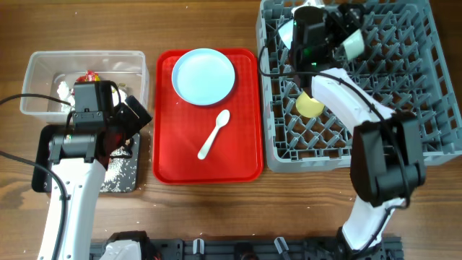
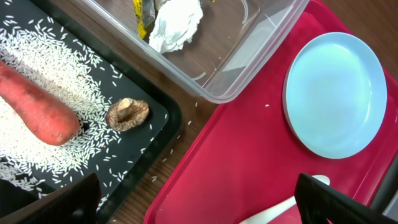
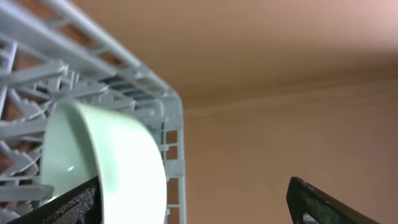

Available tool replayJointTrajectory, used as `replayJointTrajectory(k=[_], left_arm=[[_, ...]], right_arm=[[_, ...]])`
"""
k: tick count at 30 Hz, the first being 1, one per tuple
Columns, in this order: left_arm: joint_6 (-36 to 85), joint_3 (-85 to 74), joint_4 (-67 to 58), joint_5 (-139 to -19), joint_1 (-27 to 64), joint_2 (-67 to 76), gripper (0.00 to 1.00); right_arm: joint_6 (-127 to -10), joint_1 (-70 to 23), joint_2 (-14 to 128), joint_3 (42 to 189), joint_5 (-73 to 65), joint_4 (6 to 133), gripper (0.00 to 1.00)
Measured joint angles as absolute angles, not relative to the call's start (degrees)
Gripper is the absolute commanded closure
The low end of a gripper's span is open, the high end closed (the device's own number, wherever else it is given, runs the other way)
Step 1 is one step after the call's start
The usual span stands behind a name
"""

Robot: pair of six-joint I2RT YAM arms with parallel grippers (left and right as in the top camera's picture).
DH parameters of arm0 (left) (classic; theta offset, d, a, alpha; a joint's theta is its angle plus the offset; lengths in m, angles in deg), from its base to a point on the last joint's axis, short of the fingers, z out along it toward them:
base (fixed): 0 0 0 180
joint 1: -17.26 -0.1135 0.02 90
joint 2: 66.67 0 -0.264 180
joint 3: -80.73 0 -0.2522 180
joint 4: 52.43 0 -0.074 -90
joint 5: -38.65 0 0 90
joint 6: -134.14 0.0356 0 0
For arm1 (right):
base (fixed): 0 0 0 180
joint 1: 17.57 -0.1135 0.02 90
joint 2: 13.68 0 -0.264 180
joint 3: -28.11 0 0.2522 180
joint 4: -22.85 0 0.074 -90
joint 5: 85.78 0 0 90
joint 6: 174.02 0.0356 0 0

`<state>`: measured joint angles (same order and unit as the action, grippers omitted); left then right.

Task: Sort waste into correct bins and load items into the dishwasher rack

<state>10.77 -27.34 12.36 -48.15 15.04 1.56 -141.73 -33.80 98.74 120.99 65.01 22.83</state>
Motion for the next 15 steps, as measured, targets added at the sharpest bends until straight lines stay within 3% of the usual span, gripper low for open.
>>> replayJointTrajectory(k=[3, 8, 15], left_arm=[[10.8, -27.3, 12.4, -48.1, 15.0, 1.6, 0.00], [10.8, -27.3, 12.3, -48.1, 15.0, 1.6, 0.00], [10.8, -27.3, 12.4, -48.1, 15.0, 1.6, 0.00]], right_arm=[[-140.5, -34.7, 96.1, 121.1, 64.9, 25.4, 0.07], [-129.3, -34.6, 95.9, 121.0, 59.7, 40.5, 0.08], [-119.2, -34.5, 95.9, 121.0, 54.3, 42.2, 0.11]])
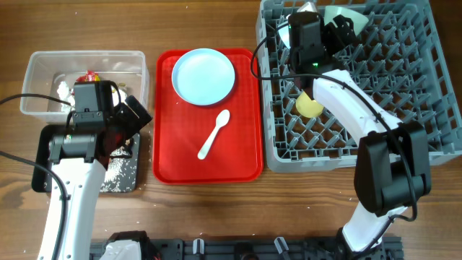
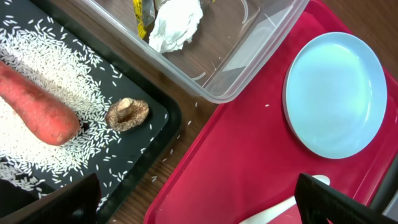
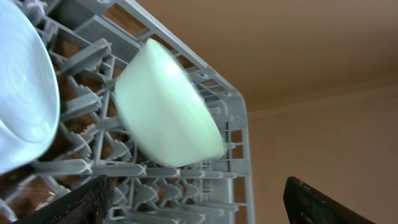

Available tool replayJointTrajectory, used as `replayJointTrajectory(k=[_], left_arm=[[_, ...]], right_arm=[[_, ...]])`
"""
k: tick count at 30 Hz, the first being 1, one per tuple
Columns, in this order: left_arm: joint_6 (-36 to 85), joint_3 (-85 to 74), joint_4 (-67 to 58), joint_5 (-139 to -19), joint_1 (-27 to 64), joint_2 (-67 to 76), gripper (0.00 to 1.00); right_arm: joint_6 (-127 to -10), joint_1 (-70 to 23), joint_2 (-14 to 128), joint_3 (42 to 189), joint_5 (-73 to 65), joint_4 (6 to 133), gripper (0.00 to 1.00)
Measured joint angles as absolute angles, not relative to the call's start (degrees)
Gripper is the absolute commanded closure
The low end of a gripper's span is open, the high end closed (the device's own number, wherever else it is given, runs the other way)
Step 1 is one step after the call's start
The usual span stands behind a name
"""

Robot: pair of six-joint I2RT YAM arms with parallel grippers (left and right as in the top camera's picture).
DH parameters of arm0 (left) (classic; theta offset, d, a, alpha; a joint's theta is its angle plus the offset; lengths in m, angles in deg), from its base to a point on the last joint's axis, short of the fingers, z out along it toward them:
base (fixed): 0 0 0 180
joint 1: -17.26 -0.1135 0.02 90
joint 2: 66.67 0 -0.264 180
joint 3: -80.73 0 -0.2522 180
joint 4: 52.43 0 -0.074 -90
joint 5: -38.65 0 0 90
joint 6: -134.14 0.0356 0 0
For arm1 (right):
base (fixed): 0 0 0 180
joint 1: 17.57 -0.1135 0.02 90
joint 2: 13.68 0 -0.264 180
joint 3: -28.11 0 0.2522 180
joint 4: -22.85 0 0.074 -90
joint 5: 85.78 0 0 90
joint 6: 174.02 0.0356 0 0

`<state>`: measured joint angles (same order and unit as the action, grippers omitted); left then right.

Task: Sort waste into correct bins and load items into the dishwasher rack

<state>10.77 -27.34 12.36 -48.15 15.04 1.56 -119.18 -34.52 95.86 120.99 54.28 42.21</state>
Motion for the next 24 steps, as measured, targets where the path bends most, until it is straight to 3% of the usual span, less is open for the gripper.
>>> replayJointTrajectory(k=[5, 7, 10, 12, 17, 24], left_arm=[[10.8, -27.3, 12.4, -48.1, 15.0, 1.6, 0.00], [10.8, -27.3, 12.4, -48.1, 15.0, 1.6, 0.00], [10.8, -27.3, 12.4, -48.1, 15.0, 1.6, 0.00], [10.8, -27.3, 12.4, -48.1, 15.0, 1.6, 0.00], [10.8, -27.3, 12.4, -48.1, 15.0, 1.6, 0.00], [10.8, -27.3, 12.4, -48.1, 15.0, 1.6, 0.00]], right_arm=[[-108.4, -32.3, 95.7, 122.3, 43.1, 56.4, 0.18], [-101.7, -28.8, 95.7, 126.8, 32.6, 65.2, 0.29], [-93.8, -23.0, 95.4, 137.1, 18.8, 73.8, 0.35], [-88.4, -18.4, 94.7, 144.7, 8.7, 76.9, 0.48], [-73.8, -11.0, 92.6, 150.1, -1.8, 74.7, 0.39], [-69.7, -7.5, 104.1, 150.2, -7.4, 73.0, 0.35]])
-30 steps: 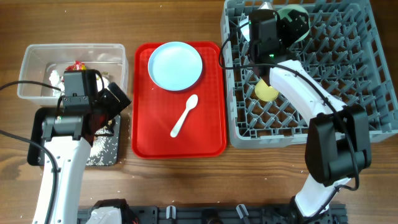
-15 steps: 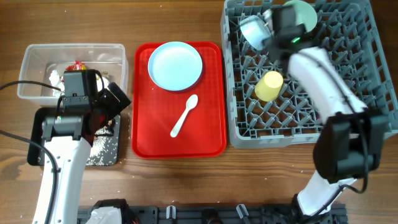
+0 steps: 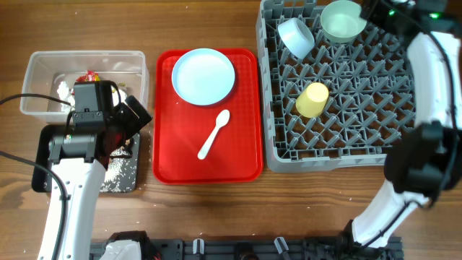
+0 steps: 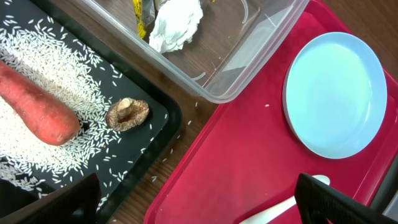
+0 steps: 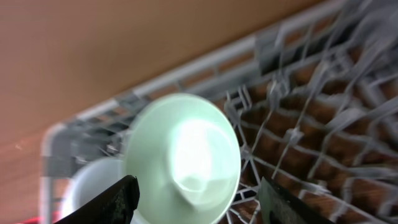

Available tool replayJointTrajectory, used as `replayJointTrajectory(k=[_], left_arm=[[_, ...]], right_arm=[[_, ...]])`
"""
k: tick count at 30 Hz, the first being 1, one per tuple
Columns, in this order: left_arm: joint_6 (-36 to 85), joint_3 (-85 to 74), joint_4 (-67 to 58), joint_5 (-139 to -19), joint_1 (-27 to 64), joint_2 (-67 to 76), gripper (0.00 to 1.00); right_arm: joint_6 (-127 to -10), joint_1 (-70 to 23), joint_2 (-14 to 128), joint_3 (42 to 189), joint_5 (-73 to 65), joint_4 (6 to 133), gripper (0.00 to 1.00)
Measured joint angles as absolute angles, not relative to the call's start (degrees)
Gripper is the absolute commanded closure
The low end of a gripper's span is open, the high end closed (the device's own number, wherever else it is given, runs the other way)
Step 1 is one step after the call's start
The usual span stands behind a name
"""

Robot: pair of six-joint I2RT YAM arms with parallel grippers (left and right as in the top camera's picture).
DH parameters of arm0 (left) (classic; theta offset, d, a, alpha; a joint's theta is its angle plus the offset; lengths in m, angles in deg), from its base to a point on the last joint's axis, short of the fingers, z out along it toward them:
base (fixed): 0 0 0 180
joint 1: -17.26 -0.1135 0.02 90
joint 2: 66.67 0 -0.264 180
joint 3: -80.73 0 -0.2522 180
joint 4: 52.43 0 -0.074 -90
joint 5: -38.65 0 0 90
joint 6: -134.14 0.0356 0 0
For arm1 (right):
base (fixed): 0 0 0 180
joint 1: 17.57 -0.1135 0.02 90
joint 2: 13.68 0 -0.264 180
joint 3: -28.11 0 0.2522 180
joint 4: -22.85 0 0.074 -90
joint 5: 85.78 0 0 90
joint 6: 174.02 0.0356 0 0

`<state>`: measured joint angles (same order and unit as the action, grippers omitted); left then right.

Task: Sort waste into correct bins and load items into the dishwasher rack

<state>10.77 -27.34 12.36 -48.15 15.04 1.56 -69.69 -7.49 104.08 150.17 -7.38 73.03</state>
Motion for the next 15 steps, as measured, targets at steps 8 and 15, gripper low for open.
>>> replayJointTrajectory(k=[8, 15], left_arm=[[10.8, -27.3, 12.4, -48.1, 15.0, 1.6, 0.00], [10.8, -27.3, 12.4, -48.1, 15.0, 1.6, 0.00]], right_arm=[[-69.3, -7.7, 112.0, 150.1, -7.3, 72.7, 0.96], [-69.8, -7.7, 111.8, 150.1, -5.8, 72.4, 0.96]])
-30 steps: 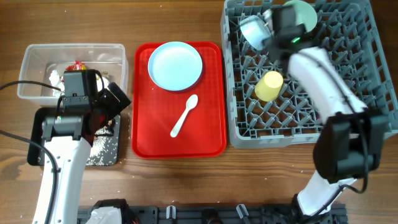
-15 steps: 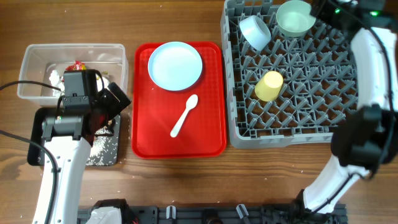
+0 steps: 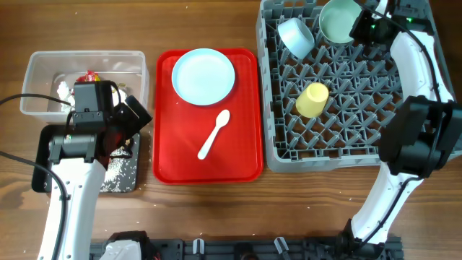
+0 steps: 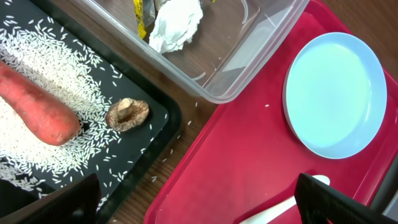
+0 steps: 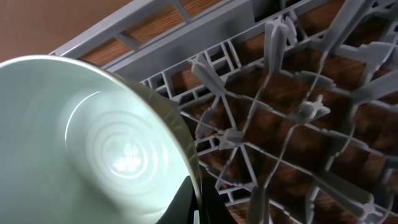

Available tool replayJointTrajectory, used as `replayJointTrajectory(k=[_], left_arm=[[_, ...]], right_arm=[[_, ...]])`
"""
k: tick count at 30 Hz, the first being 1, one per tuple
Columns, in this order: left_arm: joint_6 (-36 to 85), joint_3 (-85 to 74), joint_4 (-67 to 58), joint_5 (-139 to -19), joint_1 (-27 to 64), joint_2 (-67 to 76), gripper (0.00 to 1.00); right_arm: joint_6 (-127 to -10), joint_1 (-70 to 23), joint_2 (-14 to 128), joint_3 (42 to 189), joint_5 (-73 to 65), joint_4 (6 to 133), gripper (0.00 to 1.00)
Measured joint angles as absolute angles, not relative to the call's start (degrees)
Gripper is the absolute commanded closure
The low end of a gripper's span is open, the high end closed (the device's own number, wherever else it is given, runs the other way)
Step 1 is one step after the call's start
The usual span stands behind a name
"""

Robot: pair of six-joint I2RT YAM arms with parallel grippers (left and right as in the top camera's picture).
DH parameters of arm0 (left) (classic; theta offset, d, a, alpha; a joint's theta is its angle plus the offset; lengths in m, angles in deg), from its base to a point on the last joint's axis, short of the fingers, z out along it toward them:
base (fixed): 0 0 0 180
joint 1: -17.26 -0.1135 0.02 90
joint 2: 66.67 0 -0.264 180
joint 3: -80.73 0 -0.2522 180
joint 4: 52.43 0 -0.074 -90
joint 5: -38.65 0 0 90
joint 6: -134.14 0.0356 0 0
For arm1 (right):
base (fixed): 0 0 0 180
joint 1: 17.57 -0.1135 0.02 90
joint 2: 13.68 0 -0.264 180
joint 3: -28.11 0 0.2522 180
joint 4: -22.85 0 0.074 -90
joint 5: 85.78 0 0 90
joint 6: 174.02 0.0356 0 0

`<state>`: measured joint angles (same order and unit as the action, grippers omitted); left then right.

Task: Sort waste into correct bins and load items into the dishwasher rack

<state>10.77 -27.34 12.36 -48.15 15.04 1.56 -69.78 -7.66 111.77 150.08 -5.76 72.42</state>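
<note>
A pale green bowl [image 3: 338, 19] sits mouth up at the far edge of the grey dishwasher rack [image 3: 346, 155]. My right gripper [image 3: 359, 29] is shut on its right rim; in the right wrist view the bowl [image 5: 93, 137] fills the left and the gripper [image 5: 198, 202] pinches its rim. A light blue plate [image 3: 203, 76] and a white spoon [image 3: 214, 133] lie on the red tray [image 3: 245, 166]. My left gripper [image 4: 199, 208] hangs open and empty above the tray's left edge, the plate [image 4: 334, 93] ahead of it.
The rack also holds a whitish cup [image 3: 296, 35] on its side and a yellow cup [image 3: 312, 100]. A clear bin [image 3: 36, 72] with tissue [image 4: 177, 22] stands far left. The black tray [image 3: 123, 180] holds rice, a carrot [image 4: 34, 109] and a mushroom [image 4: 127, 114].
My right gripper was open over the green bowl near the rack's far right corner. It has come down and shut on the bowl's right rim. The left arm has not moved.
My right gripper stood open over the rack's far left, the green bowl beside its fingers. Then the bowl lay tipped at the rack's far edge. Later the gripper was open above the bowl, now mouth up. Now it pinches the rim. The left arm stayed still.
</note>
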Motion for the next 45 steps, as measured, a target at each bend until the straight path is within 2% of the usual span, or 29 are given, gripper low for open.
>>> replayJointTrajectory(k=[3, 11, 14, 19, 25, 41, 45], left_arm=[[10.8, -27.3, 12.4, -48.1, 15.0, 1.6, 0.00], [10.8, -27.3, 12.4, -48.1, 15.0, 1.6, 0.00], [10.8, -27.3, 12.4, -48.1, 15.0, 1.6, 0.00], [10.8, -27.3, 12.4, -48.1, 15.0, 1.6, 0.00], [10.8, -27.3, 12.4, -48.1, 15.0, 1.6, 0.00], [10.8, -27.3, 12.4, -48.1, 15.0, 1.6, 0.00], [10.8, -27.3, 12.4, -48.1, 15.0, 1.6, 0.00]], right_arm=[[-73.8, -8.0, 109.2, 150.1, -0.4, 74.0, 0.96], [-90.0, -15.5, 98.0, 149.9, 37.3, 75.8, 0.96], [-93.3, -19.1, 98.0, 145.8, 44.9, 72.6, 0.96], [-104.8, -23.7, 99.3, 136.0, 58.6, 57.3, 0.96], [-116.3, -24.2, 99.8, 130.2, 64.6, 48.4, 0.96], [-125.1, -31.6, 105.8, 130.2, 73.0, 46.4, 0.96], [-125.7, -33.1, 106.7, 130.2, 73.7, 46.6, 0.89]])
